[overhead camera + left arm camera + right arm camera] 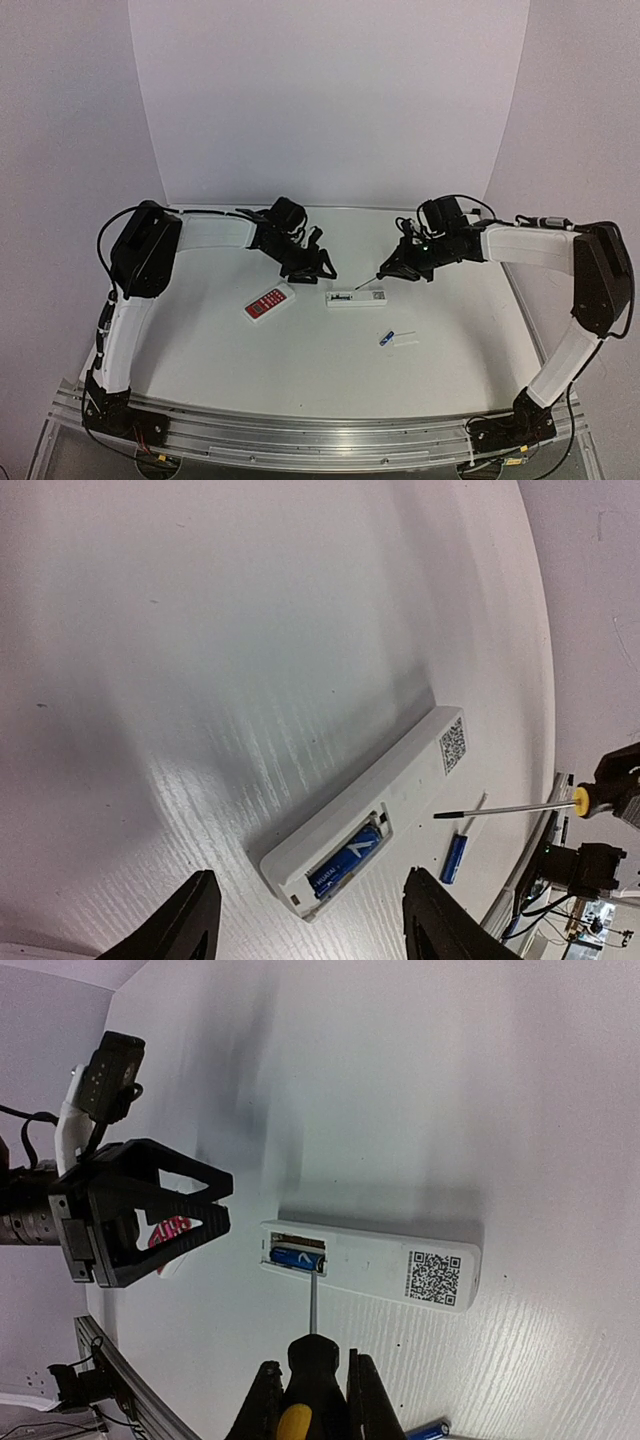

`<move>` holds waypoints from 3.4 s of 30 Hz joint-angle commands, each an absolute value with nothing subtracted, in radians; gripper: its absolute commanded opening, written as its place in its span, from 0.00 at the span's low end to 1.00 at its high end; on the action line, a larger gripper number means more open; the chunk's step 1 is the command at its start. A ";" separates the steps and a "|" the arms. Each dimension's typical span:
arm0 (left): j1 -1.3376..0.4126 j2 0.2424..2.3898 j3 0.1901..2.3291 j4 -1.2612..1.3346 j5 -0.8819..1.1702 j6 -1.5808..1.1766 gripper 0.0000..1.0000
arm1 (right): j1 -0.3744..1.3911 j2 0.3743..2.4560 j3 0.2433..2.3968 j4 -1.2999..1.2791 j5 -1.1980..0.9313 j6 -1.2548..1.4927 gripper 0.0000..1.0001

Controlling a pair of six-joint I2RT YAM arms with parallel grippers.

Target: Unload the batteries from the remote control

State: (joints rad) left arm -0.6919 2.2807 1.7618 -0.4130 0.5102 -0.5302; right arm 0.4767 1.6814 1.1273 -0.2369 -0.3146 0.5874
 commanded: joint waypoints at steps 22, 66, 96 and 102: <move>-0.707 2.344 1.755 -0.420 0.537 -0.544 0.39 | 0.478 1.775 1.187 -0.212 -0.392 0.638 0.00; -0.729 2.372 1.712 -0.419 0.558 -0.547 0.07 | 0.482 1.822 1.105 -0.080 -0.443 0.699 0.00; -0.730 2.386 1.711 -0.436 0.541 -0.516 0.05 | 0.482 1.823 1.139 -0.145 -0.546 0.677 0.00; -0.730 2.385 1.694 -0.431 0.541 -0.525 0.02 | 0.482 1.800 1.117 -0.140 -0.537 0.681 0.00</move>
State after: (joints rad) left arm -0.7048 2.3516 1.7410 -0.3713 0.5797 -0.5256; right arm 0.4745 1.8094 1.1126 -0.1327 -0.4788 0.6761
